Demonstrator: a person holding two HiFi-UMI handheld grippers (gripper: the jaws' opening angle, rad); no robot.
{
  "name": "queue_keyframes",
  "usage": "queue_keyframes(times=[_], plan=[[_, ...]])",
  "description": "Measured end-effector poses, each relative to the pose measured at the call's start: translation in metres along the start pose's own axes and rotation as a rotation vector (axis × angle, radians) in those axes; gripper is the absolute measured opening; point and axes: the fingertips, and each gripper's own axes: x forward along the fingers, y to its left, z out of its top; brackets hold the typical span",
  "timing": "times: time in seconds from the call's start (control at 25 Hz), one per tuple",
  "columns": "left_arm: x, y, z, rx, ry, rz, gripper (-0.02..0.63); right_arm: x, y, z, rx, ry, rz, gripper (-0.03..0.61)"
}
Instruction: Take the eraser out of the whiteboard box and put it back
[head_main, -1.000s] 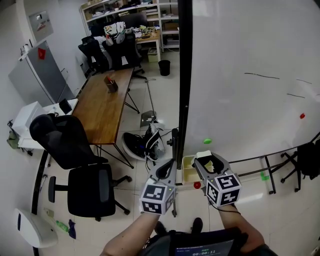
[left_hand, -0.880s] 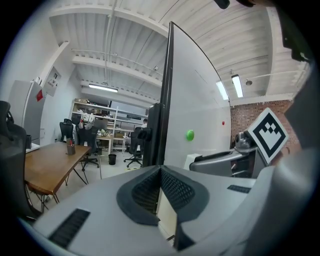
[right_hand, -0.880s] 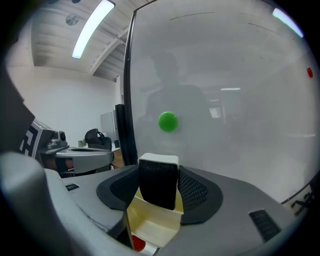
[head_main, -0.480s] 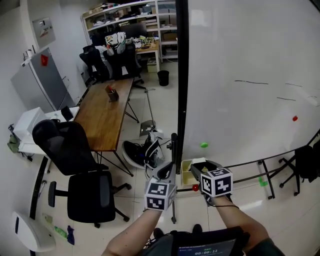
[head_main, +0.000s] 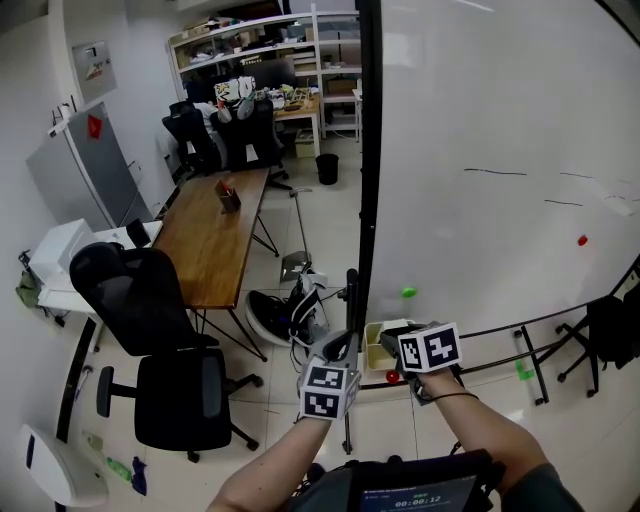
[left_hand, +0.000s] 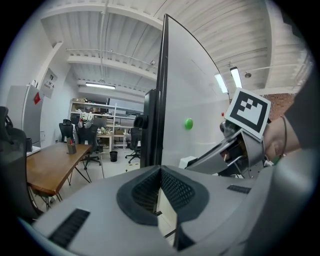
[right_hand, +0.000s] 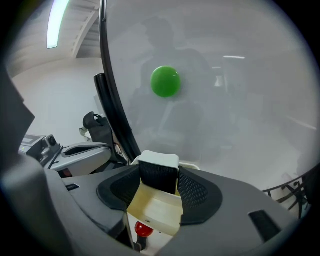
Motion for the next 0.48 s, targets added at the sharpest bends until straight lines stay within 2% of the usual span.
queue_keyframes(times=[0.12, 0.48], plan=[[-0.0029, 0.0018, -0.0045, -0.018, 0.013, 0.007, 0.031, 0.0026, 0.0006, -0.0054, -0.006, 0.032, -0.006, 0.261], [-0.0047, 0.0014, -0.0030, -0.005, 0.015, -0.002, 0.031, 0.0082, 0.0014, -0.0084, 0.003, 0.098, -0.006, 0.261]])
